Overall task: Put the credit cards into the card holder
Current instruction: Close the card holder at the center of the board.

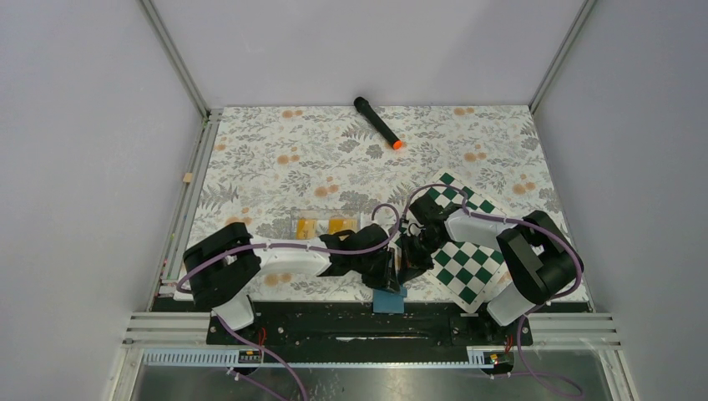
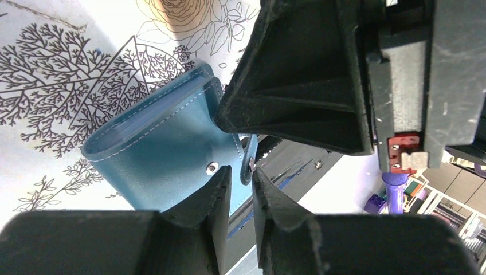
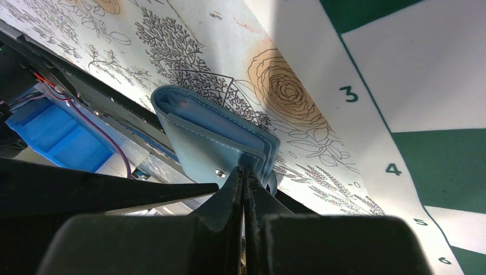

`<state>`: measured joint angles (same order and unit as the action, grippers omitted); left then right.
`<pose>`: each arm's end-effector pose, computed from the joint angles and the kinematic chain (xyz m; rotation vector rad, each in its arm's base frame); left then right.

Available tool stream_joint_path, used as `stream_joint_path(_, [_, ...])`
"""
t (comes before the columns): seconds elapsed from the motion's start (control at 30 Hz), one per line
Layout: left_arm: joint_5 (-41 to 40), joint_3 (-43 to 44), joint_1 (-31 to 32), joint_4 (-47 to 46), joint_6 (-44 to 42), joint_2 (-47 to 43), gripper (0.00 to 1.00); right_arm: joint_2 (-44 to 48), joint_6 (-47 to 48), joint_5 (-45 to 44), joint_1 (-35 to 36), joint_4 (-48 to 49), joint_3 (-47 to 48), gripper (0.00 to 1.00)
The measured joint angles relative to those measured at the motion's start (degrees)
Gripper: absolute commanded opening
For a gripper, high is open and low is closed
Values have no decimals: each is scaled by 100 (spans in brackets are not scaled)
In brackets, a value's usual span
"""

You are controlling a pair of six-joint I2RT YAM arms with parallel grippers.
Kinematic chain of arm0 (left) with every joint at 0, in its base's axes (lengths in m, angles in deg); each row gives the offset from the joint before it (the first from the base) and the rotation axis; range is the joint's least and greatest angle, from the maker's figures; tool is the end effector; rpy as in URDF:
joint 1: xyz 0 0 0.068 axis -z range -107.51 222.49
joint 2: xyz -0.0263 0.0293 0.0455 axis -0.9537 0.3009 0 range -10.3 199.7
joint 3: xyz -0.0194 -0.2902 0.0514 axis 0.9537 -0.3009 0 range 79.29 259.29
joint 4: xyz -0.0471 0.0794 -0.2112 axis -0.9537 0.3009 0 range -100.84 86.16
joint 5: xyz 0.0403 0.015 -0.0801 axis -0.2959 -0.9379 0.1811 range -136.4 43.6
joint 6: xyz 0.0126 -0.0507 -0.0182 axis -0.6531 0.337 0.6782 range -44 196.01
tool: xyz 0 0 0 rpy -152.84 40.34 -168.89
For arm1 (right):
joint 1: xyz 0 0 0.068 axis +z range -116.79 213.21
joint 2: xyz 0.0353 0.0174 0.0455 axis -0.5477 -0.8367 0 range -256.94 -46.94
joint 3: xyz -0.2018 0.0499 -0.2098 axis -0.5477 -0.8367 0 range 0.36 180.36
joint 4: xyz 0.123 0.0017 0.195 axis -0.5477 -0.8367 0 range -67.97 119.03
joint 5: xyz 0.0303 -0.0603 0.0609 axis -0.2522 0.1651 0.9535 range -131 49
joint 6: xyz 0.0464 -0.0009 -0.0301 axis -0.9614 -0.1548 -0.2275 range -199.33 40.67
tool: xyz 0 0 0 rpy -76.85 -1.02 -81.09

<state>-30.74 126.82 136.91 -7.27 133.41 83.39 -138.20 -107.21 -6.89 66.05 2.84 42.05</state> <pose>0.1202 -0.2747 0.2049 0.3151 2.8118 -1.0942 0.1861 0.1453 0.1764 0.2363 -2.8905 -0.9501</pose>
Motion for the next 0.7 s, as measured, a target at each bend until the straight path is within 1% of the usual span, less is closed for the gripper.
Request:
stream_joint_path(0.17, [9,35,0,4,-26,94,11,0,2,0,0,0,0,0])
stream_joint_path(0.27, [0,44,0,79,-46,98,9,0,2,0,0,0,0,0])
stream_joint_path(0.33, [-22,90,0,208,-72,98,11,0,2,0,0,0,0,0])
stream_joint_path(0.43, [-98,195,0,428,-149,96,21,0,2,0,0,-2,0,0])
stream_joint_path(0.5, [-157,208,0,487,-192,92,24,0,2,0,0,-2,0,0])
stream_joint_path(0.6, [-203,208,0,586,-210,87,24,0,4,0,0,-2,0,0])
stream_joint_path(0.7, [-205,210,0,590,-214,87,20,0,4,0,0,-2,0,0])
